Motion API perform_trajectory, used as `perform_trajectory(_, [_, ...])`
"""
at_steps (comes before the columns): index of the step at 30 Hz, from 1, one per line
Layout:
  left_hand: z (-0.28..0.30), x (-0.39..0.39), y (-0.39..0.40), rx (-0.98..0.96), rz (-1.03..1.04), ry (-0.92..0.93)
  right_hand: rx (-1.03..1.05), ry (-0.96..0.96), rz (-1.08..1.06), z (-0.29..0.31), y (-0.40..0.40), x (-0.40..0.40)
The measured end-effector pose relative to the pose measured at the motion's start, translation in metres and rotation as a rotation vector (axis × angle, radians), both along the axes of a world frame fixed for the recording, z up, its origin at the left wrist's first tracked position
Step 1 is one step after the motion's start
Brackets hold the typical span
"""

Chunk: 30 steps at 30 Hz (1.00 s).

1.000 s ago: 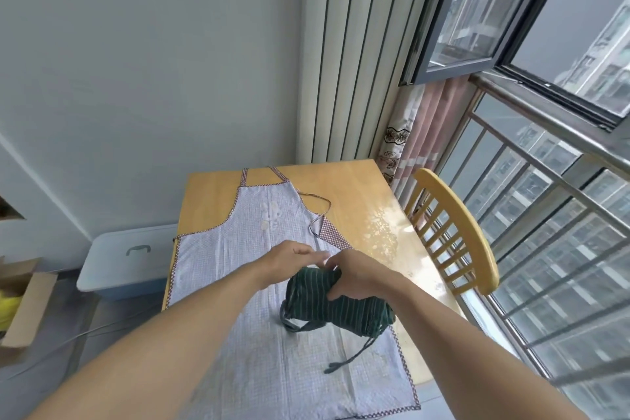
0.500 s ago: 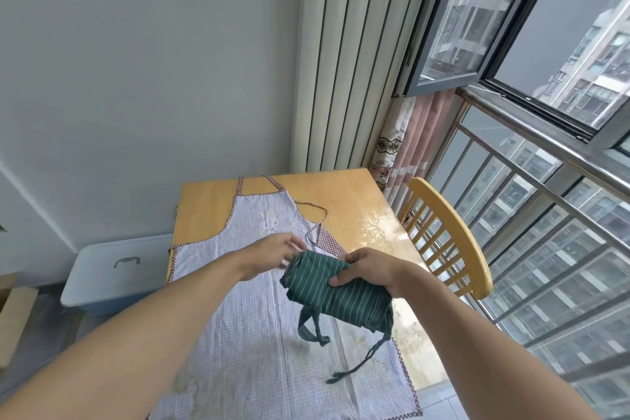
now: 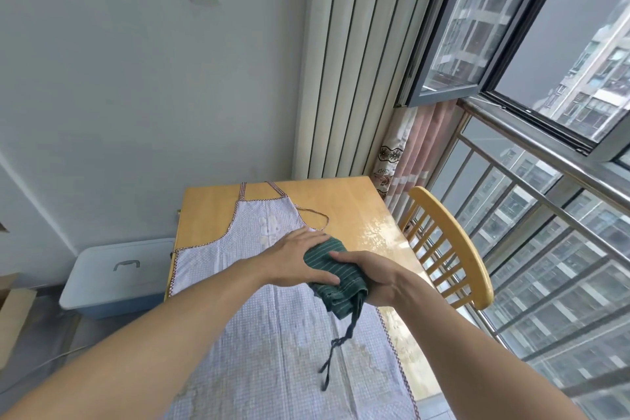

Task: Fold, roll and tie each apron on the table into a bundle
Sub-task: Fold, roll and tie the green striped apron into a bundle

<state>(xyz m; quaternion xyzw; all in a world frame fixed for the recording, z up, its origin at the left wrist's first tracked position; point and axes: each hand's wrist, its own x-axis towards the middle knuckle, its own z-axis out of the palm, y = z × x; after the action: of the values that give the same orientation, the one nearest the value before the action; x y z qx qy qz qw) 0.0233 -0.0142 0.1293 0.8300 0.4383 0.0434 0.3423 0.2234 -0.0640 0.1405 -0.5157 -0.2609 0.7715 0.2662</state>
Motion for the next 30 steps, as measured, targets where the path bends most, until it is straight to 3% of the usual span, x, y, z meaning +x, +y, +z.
perform_trajectory(4, [-0.004, -0.003, -0.007, -0.302, 0.067, -0.226, 0.099, -0.003, 0.022, 0.001, -0.001, -0.004])
perform_trajectory(11, [0.014, -0.017, 0.010, -0.644, 0.146, -0.536, 0.270, 0.112, -0.032, 0.002, 0.002, -0.009])
perform_trajectory(16, [-0.003, -0.021, 0.011, -0.654, 0.335, -0.617, 0.256, -0.230, -0.001, 0.009, 0.008, -0.018])
perform_trajectory(23, [-0.007, -0.007, 0.003, -0.709, 0.352, -0.807, 0.330, -0.018, -0.110, 0.010, 0.018, -0.011])
perform_trajectory(25, [-0.005, -0.007, 0.005, -0.724, 0.361, -0.839, 0.374, -0.065, -0.185, 0.009, 0.021, -0.015])
perform_trajectory(28, [-0.002, -0.002, 0.005, -0.726, 0.435, -0.785, 0.353, -0.289, -0.403, 0.007, 0.029, -0.020])
perform_trajectory(30, [-0.005, 0.001, 0.005, -0.704, 0.500, -0.756, 0.243, -0.245, -0.377, 0.007, 0.031, -0.017])
